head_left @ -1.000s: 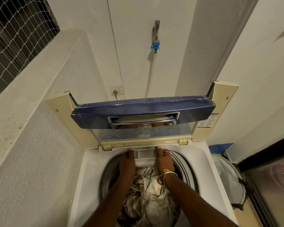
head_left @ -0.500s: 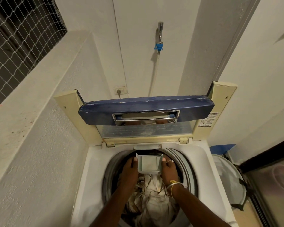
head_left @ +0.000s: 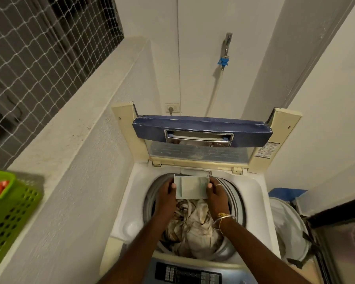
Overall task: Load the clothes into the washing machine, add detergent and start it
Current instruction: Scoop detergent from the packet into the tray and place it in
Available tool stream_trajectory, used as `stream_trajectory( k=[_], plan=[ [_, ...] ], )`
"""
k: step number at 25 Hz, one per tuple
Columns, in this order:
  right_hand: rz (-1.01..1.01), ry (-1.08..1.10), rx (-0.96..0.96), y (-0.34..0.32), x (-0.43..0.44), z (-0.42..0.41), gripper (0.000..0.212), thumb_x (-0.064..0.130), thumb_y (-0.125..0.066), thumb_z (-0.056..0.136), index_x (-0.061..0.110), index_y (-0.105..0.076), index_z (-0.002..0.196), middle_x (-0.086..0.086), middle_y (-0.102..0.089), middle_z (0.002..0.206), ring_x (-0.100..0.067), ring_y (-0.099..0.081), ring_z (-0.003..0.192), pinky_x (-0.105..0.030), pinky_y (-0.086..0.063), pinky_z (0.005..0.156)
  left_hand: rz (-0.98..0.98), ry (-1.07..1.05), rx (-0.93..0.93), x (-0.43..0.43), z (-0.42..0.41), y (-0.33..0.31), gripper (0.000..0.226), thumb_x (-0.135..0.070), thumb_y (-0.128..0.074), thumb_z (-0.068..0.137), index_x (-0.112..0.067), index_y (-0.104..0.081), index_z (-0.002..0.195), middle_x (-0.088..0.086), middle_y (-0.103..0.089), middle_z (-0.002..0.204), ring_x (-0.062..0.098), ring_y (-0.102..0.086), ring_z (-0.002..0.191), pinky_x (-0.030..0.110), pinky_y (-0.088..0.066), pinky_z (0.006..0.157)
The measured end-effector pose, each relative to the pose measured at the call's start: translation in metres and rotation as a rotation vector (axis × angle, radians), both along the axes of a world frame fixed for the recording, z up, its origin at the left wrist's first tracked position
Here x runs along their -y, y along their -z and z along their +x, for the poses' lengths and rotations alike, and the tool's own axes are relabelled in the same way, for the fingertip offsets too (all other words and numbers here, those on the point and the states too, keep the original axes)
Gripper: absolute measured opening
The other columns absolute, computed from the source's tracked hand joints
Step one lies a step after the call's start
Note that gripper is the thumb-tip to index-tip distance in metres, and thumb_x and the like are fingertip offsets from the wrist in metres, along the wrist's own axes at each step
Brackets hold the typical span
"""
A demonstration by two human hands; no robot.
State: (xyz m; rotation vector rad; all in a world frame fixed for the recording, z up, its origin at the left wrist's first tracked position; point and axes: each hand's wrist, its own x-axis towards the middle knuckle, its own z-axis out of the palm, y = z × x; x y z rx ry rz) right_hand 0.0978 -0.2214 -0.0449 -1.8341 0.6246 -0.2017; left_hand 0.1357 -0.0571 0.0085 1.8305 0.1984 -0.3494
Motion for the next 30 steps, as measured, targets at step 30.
stream_trajectory(
  k=[30],
  plan=[
    [-0.185, -0.484, 0.33, -0.254, -0.237, 0.132, 0.026, 0.029, -0.055, 0.097, 0.013, -0.075, 0.093, -0.009, -0.074, 0.087, -0.028, -0.07, 0.079, -0.047, -0.061, 0.075, 0.163, -0.381, 0.419, -0.192, -0.023, -0.18, 0.063, -0.022, -0.046, 0.103, -0.006, -0.015, 0.156, 0.013, -0.017, 0.163, 0.023, -0.02, 0.15, 0.033, -0.016, 0.122]
  ],
)
